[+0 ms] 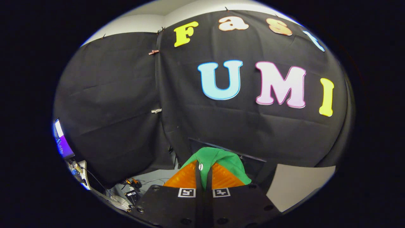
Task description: Put the clothes into the washing machine and then close the washing machine lid.
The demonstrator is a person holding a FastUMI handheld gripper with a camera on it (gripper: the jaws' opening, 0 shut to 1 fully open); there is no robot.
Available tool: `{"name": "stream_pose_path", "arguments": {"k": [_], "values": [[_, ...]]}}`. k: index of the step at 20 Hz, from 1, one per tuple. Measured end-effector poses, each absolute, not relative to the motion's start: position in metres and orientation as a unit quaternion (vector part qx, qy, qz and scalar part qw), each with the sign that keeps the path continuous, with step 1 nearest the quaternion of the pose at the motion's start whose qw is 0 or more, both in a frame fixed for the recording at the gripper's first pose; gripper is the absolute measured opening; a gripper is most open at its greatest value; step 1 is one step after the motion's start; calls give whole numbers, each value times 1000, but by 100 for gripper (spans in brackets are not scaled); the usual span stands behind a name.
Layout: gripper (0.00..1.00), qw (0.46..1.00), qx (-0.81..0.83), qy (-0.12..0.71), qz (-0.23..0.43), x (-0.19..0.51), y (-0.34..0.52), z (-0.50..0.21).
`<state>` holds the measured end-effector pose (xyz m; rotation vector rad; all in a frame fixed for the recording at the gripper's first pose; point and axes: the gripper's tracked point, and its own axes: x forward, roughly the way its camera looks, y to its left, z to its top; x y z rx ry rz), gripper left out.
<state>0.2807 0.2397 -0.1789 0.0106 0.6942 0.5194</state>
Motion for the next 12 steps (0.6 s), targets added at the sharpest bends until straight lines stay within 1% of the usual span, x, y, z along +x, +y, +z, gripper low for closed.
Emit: {"name": "stream_pose_path", "arguments": {"k": [3, 6, 12], "values": [[5, 894, 3, 376, 242, 298, 242, -238], [5, 877, -22, 411, 246, 305, 252, -298], [5, 833, -61, 486, 258, 289, 256, -386]]}}
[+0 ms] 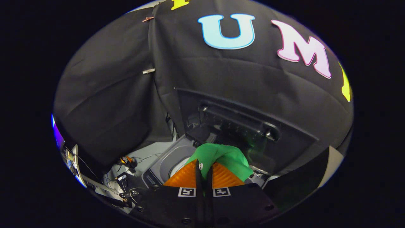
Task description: Put the clothes into the washing machine and then close the washing machine lid.
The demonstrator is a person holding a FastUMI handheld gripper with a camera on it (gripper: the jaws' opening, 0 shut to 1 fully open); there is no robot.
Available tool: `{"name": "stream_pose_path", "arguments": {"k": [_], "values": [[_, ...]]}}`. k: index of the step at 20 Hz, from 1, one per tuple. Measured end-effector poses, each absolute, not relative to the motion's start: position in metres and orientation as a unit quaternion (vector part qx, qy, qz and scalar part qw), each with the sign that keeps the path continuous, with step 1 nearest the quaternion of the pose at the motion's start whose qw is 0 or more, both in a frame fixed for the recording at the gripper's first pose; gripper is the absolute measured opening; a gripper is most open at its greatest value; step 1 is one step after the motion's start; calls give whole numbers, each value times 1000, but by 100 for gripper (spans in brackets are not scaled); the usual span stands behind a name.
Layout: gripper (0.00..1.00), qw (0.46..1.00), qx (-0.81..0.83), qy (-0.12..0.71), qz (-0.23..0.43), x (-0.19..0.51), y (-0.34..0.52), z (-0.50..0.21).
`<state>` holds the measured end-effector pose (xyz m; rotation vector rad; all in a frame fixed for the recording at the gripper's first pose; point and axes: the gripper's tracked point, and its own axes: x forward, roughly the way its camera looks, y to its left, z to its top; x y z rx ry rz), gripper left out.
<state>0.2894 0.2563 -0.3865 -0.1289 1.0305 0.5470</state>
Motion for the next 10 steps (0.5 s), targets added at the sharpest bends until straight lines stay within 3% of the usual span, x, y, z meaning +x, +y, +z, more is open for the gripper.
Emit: {"name": "stream_pose_path", "arguments": {"k": [5, 8, 10], "values": [[5, 805, -85, 531, 249, 281, 253, -435], [12, 803, -87, 535, 248, 282, 248, -435], [55, 805, -87, 526, 260, 280, 253, -428]]}}
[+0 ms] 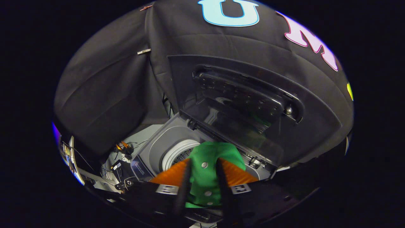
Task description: Put the clothes into the washing machine and then close the washing machine lid.
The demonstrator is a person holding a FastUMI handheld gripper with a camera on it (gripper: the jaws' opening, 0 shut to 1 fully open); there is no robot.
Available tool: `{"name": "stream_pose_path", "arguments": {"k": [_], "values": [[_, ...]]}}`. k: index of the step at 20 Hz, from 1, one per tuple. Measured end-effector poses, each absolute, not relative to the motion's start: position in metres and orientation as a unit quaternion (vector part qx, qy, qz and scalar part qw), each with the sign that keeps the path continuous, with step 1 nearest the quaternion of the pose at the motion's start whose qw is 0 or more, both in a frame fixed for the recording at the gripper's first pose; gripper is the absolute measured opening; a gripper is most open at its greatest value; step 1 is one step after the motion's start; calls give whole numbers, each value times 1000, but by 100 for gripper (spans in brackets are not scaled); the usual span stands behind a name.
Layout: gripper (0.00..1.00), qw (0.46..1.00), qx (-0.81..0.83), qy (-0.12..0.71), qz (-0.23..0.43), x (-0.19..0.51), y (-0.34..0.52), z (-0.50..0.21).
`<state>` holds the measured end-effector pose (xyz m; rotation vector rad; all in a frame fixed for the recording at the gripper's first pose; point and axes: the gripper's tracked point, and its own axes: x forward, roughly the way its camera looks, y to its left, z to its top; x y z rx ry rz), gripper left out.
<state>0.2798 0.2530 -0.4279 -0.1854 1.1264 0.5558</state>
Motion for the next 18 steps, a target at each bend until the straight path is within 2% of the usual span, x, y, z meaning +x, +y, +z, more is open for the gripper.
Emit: {"name": "stream_pose_path", "arguments": {"k": [2, 9, 15, 18], "values": [[98, 811, -90, 505, 282, 281, 263, -423], [100, 842, -110, 405, 339, 290, 291, -385], [99, 895, -61, 302, 323, 323, 298, -330], [99, 924, -35, 250, 286, 348, 290, -311]]}}
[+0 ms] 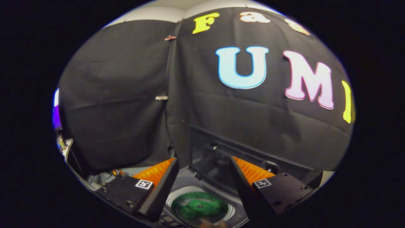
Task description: Put the clothes into the washing machine and then close the washing machine lid.
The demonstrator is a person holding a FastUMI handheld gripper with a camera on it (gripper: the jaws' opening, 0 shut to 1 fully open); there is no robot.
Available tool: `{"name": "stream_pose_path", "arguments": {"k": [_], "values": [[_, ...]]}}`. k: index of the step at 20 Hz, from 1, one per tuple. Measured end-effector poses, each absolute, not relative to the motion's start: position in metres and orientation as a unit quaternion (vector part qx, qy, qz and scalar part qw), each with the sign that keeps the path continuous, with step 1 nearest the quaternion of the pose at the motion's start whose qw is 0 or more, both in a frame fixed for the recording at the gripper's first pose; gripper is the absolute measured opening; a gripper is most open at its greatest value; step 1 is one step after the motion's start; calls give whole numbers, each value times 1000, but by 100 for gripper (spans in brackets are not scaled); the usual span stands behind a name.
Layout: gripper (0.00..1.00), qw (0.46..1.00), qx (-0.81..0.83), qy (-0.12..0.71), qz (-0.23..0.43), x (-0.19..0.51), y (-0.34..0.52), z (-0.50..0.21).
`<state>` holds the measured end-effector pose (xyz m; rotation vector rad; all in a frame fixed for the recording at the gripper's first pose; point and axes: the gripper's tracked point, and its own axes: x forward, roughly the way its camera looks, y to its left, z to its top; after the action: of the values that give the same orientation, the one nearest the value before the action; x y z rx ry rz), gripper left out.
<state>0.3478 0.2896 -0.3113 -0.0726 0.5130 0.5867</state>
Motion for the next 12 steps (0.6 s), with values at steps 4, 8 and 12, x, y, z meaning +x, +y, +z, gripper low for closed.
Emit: {"name": "stream_pose_path", "arguments": {"k": [4, 8, 12], "values": [[99, 961, -17, 213, 174, 389, 252, -298], [99, 976, -7, 194, 95, 419, 215, -292], [99, 978, -1, 209, 27, 441, 180, -303]]}}
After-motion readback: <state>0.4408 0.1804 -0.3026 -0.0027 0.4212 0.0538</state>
